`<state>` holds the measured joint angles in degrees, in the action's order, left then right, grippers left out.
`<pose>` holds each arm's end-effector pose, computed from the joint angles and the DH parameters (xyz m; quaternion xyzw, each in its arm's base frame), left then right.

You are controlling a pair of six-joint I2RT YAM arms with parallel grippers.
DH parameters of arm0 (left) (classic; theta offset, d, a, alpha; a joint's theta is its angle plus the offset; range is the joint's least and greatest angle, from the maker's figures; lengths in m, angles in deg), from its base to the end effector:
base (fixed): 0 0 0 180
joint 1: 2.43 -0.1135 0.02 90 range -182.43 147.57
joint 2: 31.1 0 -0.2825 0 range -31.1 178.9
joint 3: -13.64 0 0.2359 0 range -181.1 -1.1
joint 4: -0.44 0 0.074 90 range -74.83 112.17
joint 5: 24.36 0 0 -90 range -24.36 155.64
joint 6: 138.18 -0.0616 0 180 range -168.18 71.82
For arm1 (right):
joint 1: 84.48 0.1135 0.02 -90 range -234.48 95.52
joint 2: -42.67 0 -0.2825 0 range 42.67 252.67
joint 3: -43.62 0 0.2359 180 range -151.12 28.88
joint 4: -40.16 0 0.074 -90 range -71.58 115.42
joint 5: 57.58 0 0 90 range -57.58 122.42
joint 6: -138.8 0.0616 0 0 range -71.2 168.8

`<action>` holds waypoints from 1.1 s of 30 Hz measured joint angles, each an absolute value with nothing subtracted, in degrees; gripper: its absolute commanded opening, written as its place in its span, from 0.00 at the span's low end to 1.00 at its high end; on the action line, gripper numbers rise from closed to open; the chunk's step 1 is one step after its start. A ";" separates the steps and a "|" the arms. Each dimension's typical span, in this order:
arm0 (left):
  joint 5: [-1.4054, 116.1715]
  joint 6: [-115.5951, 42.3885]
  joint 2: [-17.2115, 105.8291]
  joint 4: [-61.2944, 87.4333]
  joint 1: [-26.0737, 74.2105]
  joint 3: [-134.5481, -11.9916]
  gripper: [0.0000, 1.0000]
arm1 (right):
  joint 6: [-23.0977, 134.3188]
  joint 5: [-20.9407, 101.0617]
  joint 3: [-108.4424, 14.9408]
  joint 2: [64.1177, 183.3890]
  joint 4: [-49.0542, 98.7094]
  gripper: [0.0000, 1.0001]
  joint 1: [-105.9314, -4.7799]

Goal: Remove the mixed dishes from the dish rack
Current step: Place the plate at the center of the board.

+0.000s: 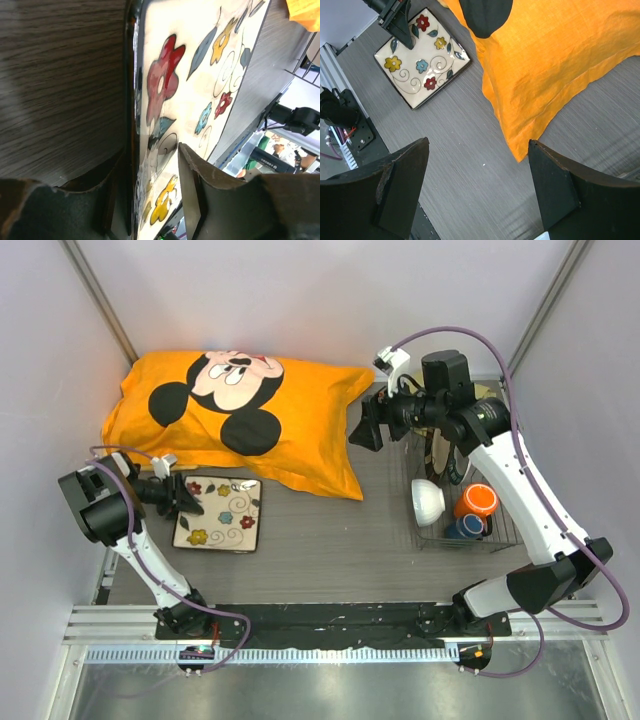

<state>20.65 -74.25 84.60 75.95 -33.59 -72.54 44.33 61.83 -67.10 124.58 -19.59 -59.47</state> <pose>0.2941 0.1269 0.1383 -0.0907 0.9129 -0.3909 0.0756 0.2559 0.1527 0.4412 -0.3351 0.7821 0.3023 0.4297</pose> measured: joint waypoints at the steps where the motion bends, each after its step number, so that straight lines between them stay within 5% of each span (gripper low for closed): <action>1: 20.65 -73.79 84.67 75.82 -33.63 -72.54 0.45 | 44.30 61.76 -66.90 124.52 -19.61 0.86 -59.47; 13: 22.88 -70.68 81.59 74.85 -33.54 -72.26 0.77 | 43.32 56.84 -66.69 123.27 -19.64 0.86 -59.47; 33: 32.61 -69.55 67.44 69.06 -33.57 -75.60 0.90 | 42.88 18.70 -61.44 121.67 -18.45 0.80 -60.14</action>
<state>32.61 -69.55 67.44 69.06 -33.57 -75.60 42.88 18.70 -61.44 121.67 -18.45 -60.14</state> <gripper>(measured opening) 0.892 0.821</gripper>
